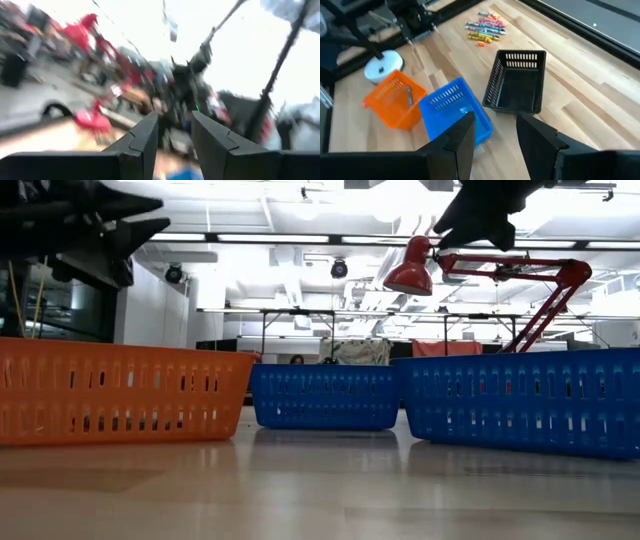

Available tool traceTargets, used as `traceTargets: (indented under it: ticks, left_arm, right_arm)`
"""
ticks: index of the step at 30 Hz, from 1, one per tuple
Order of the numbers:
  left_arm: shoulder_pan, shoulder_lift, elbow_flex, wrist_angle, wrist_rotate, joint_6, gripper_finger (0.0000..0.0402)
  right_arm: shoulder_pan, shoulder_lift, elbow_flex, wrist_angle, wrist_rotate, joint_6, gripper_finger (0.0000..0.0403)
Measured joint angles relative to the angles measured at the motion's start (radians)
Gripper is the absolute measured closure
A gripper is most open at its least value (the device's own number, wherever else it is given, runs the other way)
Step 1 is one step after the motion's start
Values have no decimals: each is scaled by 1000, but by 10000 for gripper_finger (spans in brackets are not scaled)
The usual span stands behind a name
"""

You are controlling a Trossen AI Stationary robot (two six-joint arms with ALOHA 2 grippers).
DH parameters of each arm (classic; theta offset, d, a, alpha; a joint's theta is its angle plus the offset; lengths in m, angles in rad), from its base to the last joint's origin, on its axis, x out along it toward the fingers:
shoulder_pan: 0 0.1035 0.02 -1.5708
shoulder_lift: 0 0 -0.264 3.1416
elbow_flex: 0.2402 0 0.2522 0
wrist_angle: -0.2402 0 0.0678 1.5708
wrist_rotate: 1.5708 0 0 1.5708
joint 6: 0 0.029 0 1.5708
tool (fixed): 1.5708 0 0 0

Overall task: Sort crayons
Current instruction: Put the blue/green crayon into the orange bin

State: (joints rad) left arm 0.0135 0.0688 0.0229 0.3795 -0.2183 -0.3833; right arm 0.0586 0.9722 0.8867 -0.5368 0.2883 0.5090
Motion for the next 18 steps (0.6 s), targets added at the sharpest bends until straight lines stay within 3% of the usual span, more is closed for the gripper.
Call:
traceTargets:
  ticks: [6, 11, 18]
  left_arm:
    - [0, 258, 154, -42, -54, 18, 293]
    - [4, 532, 367, -273, -54, 71, 293]
    - [26, 683, 575, -365, -54, 58, 293]
  right_arm:
    - [-17, -12, 0, -35, 6, -60, 265]
    - [-76, -91, 0, -35, 8, -125, 265]
    - [-146, -216, 0, -44, -21, -144, 265]
